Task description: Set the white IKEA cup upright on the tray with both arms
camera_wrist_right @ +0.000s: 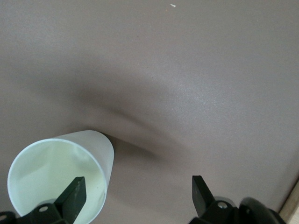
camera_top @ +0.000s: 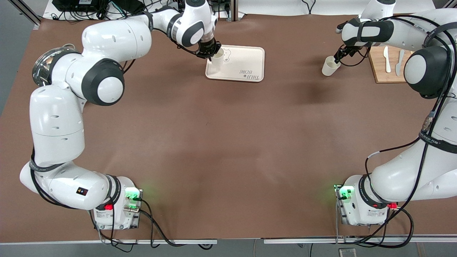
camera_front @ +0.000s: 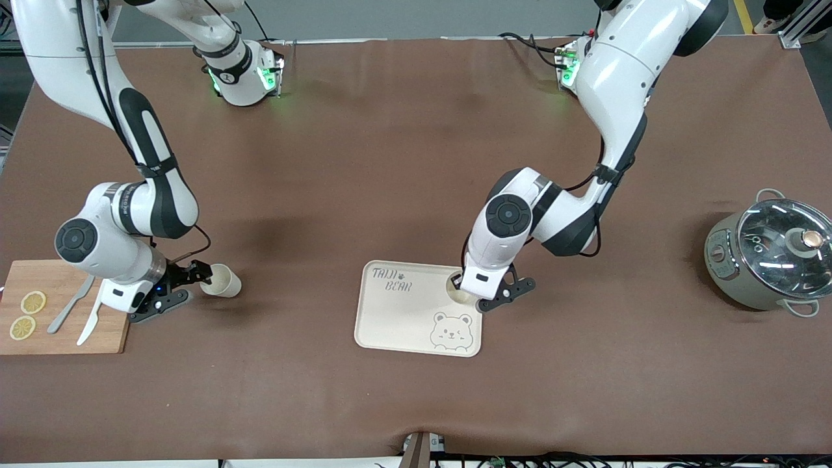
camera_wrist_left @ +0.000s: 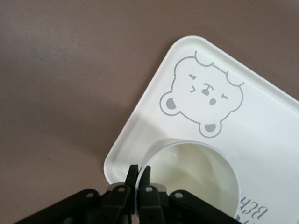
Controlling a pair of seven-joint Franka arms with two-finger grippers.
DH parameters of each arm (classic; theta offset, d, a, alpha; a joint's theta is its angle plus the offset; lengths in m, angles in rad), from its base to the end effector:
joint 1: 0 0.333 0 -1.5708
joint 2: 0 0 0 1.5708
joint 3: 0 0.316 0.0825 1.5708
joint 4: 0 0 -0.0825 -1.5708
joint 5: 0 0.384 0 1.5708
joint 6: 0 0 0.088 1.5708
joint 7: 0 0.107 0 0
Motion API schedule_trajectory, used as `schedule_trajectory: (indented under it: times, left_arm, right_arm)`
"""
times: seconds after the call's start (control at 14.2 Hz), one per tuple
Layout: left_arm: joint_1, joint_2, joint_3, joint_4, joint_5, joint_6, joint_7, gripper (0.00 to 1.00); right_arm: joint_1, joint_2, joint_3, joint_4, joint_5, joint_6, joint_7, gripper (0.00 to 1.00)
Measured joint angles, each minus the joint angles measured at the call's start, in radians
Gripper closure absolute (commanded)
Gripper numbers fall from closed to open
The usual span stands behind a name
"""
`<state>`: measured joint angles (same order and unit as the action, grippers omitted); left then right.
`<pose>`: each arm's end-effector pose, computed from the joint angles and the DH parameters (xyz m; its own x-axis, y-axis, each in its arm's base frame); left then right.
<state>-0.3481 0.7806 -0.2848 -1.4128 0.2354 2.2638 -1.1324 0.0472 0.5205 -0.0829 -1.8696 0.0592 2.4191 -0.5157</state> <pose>0.6237 -0.3956 0.2580 0.9002 0.4336 0.0408 0.4284 -0.8985 0.0960 0.6421 -0.0195 0.2385 0.9010 0.4330 0.0270 0.4327 -0.9014 0.0161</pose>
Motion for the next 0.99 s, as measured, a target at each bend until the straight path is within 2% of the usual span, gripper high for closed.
schedule_trajectory:
  times: [0.42, 0.49, 0.56, 0.63, 0.7, 0.77, 0.99]
  left_arm:
    - [-0.056, 0.039, 0.049, 0.0, 0.007, 0.068, -0.03, 1.0]
    - [-0.057, 0.041, 0.051, 0.0, 0.015, 0.078, -0.031, 1.0]
    - [-0.057, 0.042, 0.052, 0.0, 0.018, 0.083, -0.031, 1.0]
    - [-0.057, 0.043, 0.053, 0.0, 0.019, 0.085, -0.031, 0.93]
    - [-0.057, 0.043, 0.054, 0.0, 0.019, 0.087, -0.031, 0.37]
    - [-0.057, 0.043, 0.054, 0.0, 0.019, 0.087, -0.031, 0.0]
    - [-0.055, 0.043, 0.056, 0.003, 0.019, 0.09, -0.031, 0.0]
  right_arm:
    - [0.035, 0.011, 0.001, -0.06, 0.003, 0.097, 0.027, 0.0]
    - [0.039, 0.012, 0.001, -0.061, 0.003, 0.097, 0.03, 0.14]
    - [0.039, 0.012, 0.001, -0.061, 0.003, 0.097, 0.032, 0.41]
    - [0.039, 0.012, 0.001, -0.061, 0.003, 0.097, 0.032, 0.65]
    - [0.039, 0.012, 0.0, -0.061, 0.003, 0.097, 0.032, 0.85]
    - [0.039, 0.012, 0.0, -0.061, 0.003, 0.097, 0.033, 1.0]
    - [0.04, 0.012, 0.0, -0.06, 0.003, 0.097, 0.04, 1.0]
